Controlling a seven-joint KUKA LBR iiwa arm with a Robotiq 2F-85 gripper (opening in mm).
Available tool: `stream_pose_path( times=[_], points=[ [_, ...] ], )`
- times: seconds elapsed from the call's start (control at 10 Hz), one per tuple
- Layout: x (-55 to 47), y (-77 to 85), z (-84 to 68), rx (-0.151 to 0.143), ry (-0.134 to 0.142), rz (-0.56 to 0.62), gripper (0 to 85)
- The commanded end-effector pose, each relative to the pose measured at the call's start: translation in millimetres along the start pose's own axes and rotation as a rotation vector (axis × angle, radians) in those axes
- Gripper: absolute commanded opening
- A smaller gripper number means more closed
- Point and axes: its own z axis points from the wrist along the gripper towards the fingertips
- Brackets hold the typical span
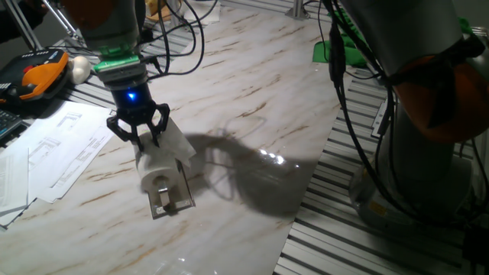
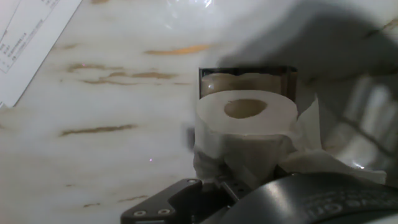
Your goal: Put the toilet paper on its holder
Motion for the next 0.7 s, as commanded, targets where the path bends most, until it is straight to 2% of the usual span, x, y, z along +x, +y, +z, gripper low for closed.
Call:
stream_pose_path(
  times=[0.0, 0.6],
  points=[
    [2.8, 0.4, 0.1, -0.001, 0.001, 0.004, 34.0],
    [15.6, 1.3, 4.1, -0.012, -0.003, 0.014, 34.0]
  ],
)
